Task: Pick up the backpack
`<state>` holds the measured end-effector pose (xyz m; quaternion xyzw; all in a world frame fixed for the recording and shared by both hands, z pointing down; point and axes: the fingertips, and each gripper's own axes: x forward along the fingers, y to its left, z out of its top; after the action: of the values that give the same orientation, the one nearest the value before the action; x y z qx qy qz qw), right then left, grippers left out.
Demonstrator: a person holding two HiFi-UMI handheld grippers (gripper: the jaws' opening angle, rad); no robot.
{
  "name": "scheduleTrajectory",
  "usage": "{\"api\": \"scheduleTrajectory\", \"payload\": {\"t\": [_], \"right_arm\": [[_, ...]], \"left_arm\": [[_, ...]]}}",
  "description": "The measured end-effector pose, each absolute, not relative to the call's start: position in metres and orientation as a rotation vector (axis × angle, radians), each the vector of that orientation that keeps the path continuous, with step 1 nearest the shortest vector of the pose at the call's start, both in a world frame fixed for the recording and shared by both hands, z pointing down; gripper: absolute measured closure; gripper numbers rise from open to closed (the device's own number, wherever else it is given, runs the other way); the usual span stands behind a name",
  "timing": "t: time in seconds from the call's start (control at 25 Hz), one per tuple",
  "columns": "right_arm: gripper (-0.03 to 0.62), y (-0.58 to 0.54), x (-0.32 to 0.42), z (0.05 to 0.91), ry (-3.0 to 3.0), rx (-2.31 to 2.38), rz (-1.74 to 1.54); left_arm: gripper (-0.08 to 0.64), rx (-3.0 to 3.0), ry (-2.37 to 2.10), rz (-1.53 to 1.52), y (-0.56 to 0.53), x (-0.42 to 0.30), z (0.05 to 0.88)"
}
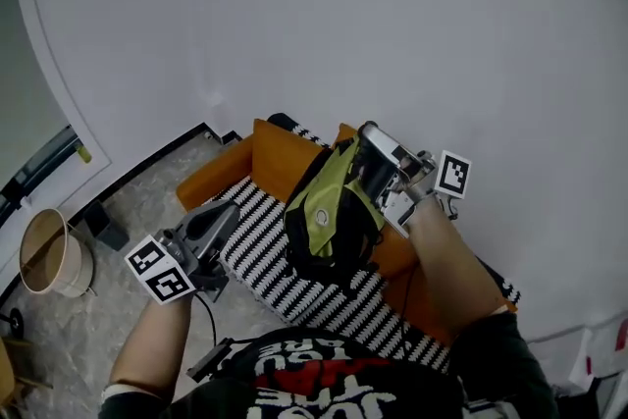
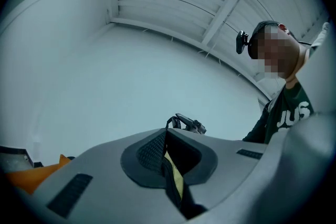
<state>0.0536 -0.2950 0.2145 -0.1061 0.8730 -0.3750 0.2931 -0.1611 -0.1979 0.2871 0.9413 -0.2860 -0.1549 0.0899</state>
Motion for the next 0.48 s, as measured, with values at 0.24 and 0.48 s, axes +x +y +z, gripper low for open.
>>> {"api": "scheduleTrajectory", "payload": {"t": [0.24, 0.48], "right_arm": [[0.522, -0.317, 0.071, 0.153, 2.338, -0.329, -0.91], [0.522, -0.316, 0.081, 0.113, 2.327, -0.381, -0.857]], "left_arm": [[0.548, 2.818, -0.907, -0.453, -0.228, -0.15, 0.24], [0.548, 2.858, -0.929, -0.474, -0.233, -0.148, 0.201]]}}
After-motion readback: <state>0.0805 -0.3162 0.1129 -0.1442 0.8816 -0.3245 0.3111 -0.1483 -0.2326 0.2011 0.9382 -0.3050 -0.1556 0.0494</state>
